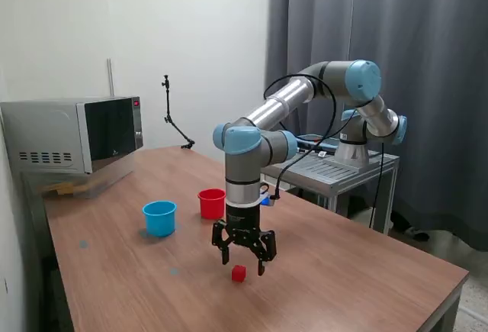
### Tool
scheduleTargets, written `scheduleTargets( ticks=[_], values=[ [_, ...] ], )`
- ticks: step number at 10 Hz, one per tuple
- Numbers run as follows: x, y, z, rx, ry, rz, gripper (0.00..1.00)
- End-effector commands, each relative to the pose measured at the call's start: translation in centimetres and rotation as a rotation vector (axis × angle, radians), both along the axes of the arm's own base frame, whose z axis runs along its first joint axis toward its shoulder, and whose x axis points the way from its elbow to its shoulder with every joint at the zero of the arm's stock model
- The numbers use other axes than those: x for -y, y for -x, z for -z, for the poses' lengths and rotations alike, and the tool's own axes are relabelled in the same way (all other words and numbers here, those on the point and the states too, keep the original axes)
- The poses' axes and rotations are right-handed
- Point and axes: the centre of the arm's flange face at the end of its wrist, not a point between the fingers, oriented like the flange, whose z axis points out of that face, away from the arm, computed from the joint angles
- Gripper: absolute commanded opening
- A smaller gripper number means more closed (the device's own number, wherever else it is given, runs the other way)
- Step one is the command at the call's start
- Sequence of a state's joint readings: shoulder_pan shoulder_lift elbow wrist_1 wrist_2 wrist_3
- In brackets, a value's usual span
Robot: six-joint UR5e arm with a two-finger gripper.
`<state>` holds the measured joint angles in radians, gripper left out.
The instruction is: Place red objects in the red bin, and blue objects in the blue bin.
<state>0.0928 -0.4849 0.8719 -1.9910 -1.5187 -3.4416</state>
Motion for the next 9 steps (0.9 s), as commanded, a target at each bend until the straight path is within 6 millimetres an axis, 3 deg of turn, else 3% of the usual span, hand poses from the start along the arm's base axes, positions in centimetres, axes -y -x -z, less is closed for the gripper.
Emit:
scheduleTargets(
  ticks=[1, 9],
  values=[
    [-0.19, 0.04, 0.37, 0.004, 0.0, 0.002, 1.0],
    [-0.16, 0.43, 0.8, -0.001, 0.0, -0.003, 1.0]
  ],
)
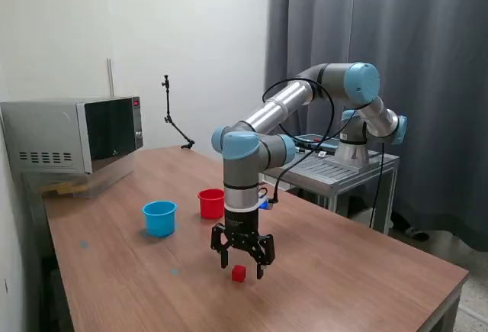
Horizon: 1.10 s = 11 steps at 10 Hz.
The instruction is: Place red objects in the red bin, and blue objects in the blue bin.
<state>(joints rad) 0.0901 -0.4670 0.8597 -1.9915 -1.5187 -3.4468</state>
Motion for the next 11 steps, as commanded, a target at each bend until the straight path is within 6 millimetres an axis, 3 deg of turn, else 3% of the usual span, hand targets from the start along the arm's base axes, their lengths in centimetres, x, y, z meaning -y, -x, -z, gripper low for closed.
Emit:
scheduleTargets(
  ticks=[1, 5, 6, 11],
  values=[
    [0.06, 0.26, -0.22, -0.009, 0.001, 0.0, 1.0],
    [0.06, 0.3, -0.27, -0.013, 0.001, 0.0, 1.0],
    [0.06, 0.3, -0.27, -0.013, 0.001, 0.0, 0.0],
    [0.05, 0.29, -0.26, -0.012, 0.0, -0.002, 0.0]
  ],
)
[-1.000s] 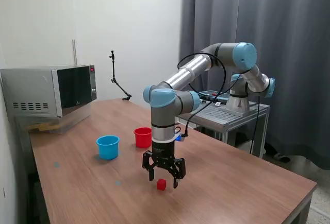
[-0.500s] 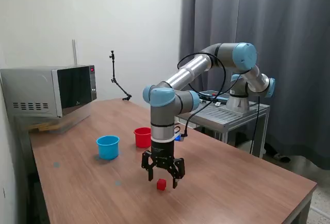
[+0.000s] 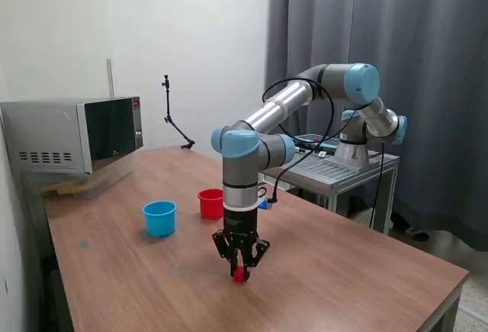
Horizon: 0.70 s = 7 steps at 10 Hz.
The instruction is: Place red objects in the red bin, and blue objects in the blue bin.
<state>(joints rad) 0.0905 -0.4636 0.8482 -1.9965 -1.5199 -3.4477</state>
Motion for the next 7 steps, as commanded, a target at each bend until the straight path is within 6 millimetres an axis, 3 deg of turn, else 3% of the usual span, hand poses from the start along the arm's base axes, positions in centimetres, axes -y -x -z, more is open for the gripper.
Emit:
scheduleTargets(
  ticks=[1, 3, 4, 5, 6, 7],
  values=[
    [0.1, -0.1, 0.0, 0.001, 0.0, -0.002, 0.0],
    [-0.1, 0.2, -1.0, -0.015, -0.011, 0.0, 0.0],
    [-0.6, 0.4, -2.6, -0.032, -0.009, 0.012, 0.0],
    [-1.6, 0.2, -6.8, -0.072, -0.009, 0.031, 0.0],
    [-4.5, -0.2, -10.3, -0.096, -0.015, 0.07, 0.0],
    [-8.8, -1.5, -13.0, -0.097, -0.048, 0.149, 0.0]
  ],
)
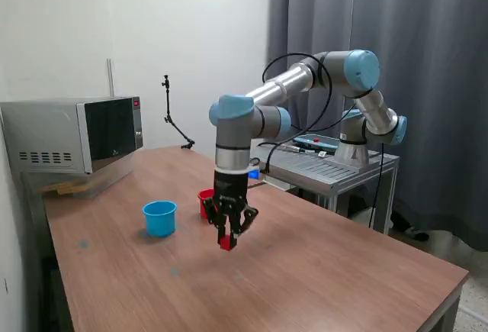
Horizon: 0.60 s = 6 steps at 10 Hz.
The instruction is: Place red objects in the red bin, and blue objects in the blue bin.
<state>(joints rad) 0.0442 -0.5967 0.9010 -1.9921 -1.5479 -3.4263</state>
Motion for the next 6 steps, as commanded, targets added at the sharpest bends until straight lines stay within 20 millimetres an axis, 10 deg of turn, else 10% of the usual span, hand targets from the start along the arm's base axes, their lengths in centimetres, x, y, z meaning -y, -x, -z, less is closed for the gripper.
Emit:
scheduleTargets(
  ticks=[1, 3, 6],
  values=[
    [-7.6, -3.2, -4.8, 0.013, -0.027, 0.14, 0.0],
    [-13.7, -7.8, -5.9, 0.068, -0.018, 0.27, 0.0],
    [-17.9, -12.6, -2.0, 0.163, -0.003, 0.36, 0.0]
  ],
)
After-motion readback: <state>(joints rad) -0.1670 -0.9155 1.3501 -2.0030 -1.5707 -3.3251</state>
